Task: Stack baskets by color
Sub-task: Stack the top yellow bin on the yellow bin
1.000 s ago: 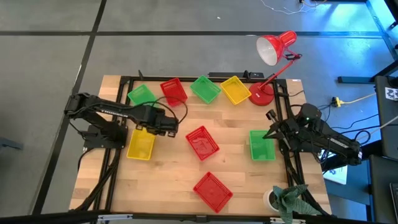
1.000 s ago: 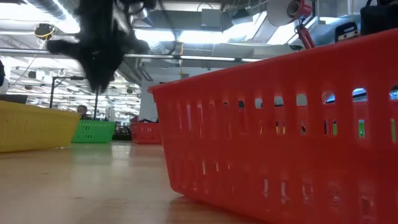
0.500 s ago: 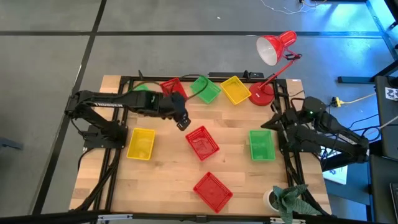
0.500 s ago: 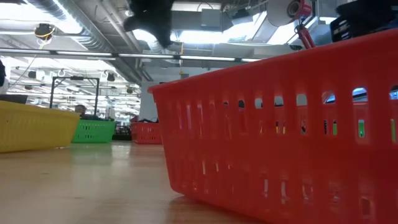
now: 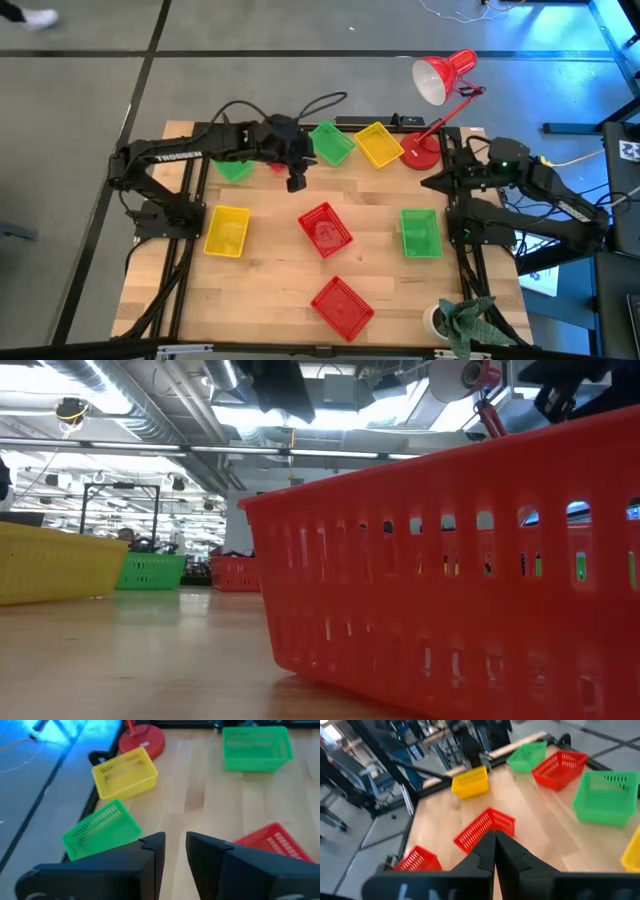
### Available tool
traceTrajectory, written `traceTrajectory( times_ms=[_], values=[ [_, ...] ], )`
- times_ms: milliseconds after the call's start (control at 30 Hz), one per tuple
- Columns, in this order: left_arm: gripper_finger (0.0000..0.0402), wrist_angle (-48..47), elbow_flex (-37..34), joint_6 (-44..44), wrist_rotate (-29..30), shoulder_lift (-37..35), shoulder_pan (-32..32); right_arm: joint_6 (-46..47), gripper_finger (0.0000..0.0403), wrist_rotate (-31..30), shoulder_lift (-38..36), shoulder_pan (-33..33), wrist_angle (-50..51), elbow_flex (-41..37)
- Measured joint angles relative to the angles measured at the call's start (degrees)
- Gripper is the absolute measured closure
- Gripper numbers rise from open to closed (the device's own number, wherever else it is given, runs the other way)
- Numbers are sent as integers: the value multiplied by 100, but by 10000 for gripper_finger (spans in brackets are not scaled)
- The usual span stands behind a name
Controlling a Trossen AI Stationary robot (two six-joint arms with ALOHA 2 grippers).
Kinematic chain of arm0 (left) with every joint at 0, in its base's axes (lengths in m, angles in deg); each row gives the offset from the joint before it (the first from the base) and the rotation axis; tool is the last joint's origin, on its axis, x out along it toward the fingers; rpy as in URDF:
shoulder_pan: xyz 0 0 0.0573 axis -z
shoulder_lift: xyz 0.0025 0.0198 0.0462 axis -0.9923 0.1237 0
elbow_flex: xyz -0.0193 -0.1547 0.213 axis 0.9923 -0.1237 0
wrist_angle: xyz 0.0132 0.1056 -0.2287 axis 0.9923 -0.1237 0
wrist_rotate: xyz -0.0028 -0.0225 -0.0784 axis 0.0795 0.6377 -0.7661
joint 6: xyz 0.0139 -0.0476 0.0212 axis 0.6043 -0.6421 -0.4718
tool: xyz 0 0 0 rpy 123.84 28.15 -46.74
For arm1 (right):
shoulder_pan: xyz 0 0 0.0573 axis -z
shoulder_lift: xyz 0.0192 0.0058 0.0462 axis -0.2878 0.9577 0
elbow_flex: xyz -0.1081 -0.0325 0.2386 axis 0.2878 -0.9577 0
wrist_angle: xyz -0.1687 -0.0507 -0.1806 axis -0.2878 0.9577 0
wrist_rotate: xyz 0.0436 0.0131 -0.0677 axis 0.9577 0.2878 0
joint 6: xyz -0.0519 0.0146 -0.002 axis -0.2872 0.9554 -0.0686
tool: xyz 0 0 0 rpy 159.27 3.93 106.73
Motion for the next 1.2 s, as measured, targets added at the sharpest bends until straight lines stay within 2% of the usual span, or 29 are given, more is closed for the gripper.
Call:
traceTrajectory(
  times_ms=[167,467,600,767,967,1100,1200],
  values=[
    [333,-22,0,331,-6,0,-92,62,393,-38,9,0,-548,70],
    [333,-71,0,823,-11,-2,-146,339,400,-779,326,2,-1481,76],
    [333,-122,0,874,-14,-3,-201,375,401,-1359,966,0,-803,445],
    [333,-305,0,853,-11,-59,-315,652,401,-2113,2153,2,505,1421],
    [333,-376,0,856,-11,-59,-435,924,387,-2129,3478,124,1261,2359],
    [333,-430,0,937,-103,-59,-517,383,368,-1726,4236,302,1688,3055],
    [333,-614,0,983,-394,-71,-593,199,349,-1691,4739,470,2250,3593]
  ],
)
